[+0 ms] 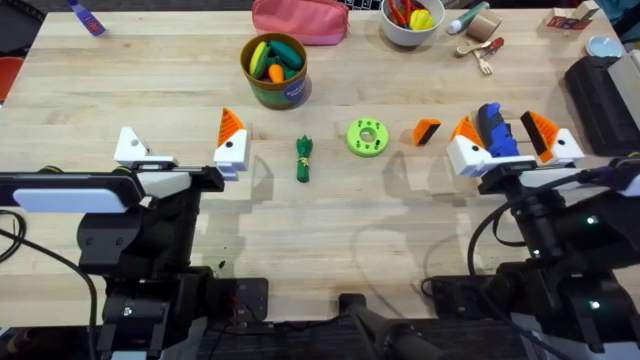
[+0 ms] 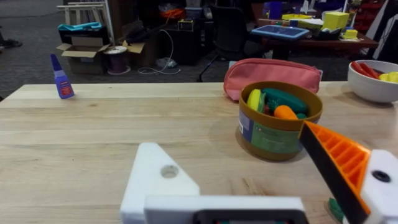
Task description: Pick up the gripper from the table and insert it into the empty holder that is missing its gripper. Then pick up a screw, insert it into the mounting hole, and use the screwdriver to tighten it. Finally, clean up the table by picking up the vegetable and placing it into the bucket.
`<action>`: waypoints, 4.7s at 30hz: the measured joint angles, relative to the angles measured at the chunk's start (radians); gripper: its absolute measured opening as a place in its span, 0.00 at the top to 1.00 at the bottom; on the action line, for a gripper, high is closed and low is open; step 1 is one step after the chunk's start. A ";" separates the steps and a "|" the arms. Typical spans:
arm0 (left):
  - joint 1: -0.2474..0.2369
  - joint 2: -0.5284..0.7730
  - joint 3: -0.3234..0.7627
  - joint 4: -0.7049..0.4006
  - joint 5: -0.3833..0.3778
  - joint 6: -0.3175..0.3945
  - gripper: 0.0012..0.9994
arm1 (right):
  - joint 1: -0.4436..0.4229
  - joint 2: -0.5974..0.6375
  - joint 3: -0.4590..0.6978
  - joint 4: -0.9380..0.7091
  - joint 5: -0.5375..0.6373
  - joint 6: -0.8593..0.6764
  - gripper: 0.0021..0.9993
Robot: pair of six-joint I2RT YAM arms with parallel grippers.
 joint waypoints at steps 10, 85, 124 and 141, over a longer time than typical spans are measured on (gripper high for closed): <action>0.000 0.000 0.000 0.000 0.000 0.000 0.01 | 0.000 0.000 0.000 -0.002 0.000 0.000 0.01; -0.464 1.406 1.009 -0.756 -0.089 -0.383 0.01 | 0.000 1.077 0.970 -0.835 -0.001 0.000 0.01; -0.478 1.683 1.023 -0.715 0.023 -0.415 0.99 | 0.000 1.077 0.970 -0.835 -0.001 0.000 0.01; -0.478 1.562 1.060 -0.738 0.015 -0.415 0.99 | 0.000 1.077 0.970 -0.835 -0.001 0.000 0.01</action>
